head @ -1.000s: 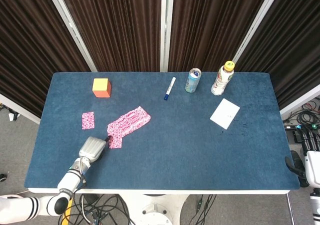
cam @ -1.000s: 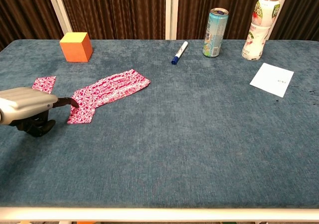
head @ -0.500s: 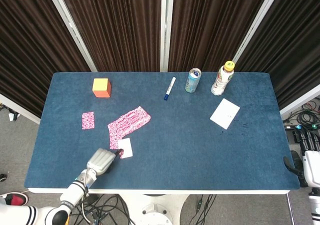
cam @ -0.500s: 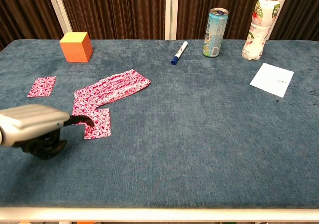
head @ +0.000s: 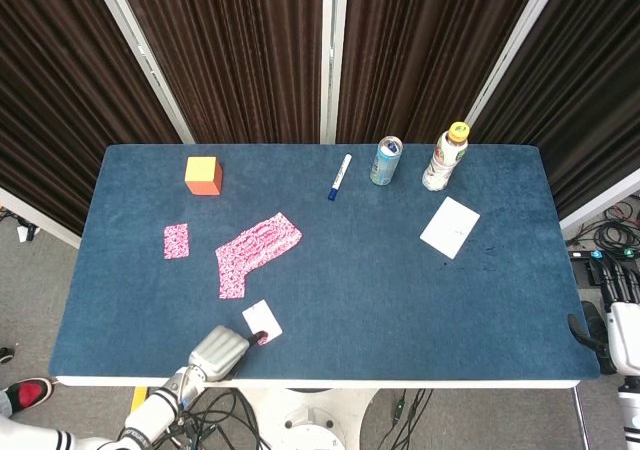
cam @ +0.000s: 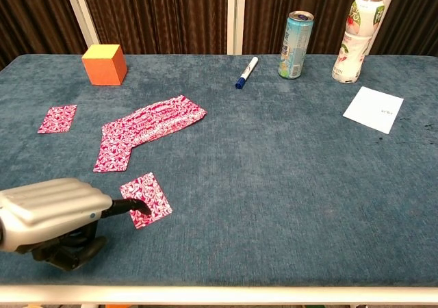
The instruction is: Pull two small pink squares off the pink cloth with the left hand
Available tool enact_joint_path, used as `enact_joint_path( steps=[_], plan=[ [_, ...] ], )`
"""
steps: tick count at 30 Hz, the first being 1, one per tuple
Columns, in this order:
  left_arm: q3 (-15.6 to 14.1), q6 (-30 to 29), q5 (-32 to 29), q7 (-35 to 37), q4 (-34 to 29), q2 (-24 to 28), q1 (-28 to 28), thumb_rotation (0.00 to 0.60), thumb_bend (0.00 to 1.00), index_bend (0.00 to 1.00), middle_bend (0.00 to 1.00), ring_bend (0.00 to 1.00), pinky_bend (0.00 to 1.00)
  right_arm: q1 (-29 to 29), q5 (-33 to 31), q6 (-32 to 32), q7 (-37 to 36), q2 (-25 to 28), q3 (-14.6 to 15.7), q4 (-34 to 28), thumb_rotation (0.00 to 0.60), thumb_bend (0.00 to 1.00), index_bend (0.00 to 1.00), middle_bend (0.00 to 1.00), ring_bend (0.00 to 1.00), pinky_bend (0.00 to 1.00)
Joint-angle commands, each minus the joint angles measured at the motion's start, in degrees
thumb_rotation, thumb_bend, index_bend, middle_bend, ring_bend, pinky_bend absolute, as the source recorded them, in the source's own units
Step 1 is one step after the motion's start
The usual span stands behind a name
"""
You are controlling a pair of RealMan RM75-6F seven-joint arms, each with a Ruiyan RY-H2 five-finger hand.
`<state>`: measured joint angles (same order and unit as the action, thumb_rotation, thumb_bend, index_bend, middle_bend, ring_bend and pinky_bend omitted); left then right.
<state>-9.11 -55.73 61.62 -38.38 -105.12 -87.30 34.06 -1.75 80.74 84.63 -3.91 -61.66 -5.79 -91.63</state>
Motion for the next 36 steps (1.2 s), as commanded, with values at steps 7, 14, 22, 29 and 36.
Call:
enact_joint_path(
  steps=[7,14,22,29,36],
  plan=[
    [-0.86,-0.62,0.74,-0.32,-2.67,1.44,-0.15,0.600,0.64,0.13,1.00,0.97,0.94,-0.15,-0.01,-0.32,-0.05,-0.22,0.04,0.27,0.600,0.23,0.00,0.00,0.00,0.00],
    [0.07,-2.99,2.90,-0.23,-1.09,0.86,-0.81,0.600,0.64,0.13,1.00,0.97,0.94,-0.11,0.20,-0.09,0.17,-0.31,0.08,0.18,0.600,0.23,0.00,0.00,0.00,0.00],
    [0.65,-2.41,-1.60,-2.81,3.33,-0.92,-0.93,0.600,0.64,0.13,1.00,0.97,0.94,-0.11,0.12,-0.11,0.26,-0.30,0.06,0.15,0.600,0.23,0.00,0.00,0.00,0.00],
    [0.03,-1.33,-2.24,-3.38,1.70,-0.54,-0.45,0.600,0.64,0.13,1.00,0.97,0.94,-0.15,0.18,-0.14,0.19,-0.28,0.06,0.13,0.600,0.23,0.00,0.00,0.00,0.00],
    [-0.52,-0.97,-0.61,-2.37,-1.51,0.45,-0.27,0.600,0.64,0.13,1.00,0.97,0.94,-0.10,0.15,-0.04,-0.03,-0.17,0.01,0.15,0.600,0.23,0.00,0.00,0.00,0.00]
  ],
)
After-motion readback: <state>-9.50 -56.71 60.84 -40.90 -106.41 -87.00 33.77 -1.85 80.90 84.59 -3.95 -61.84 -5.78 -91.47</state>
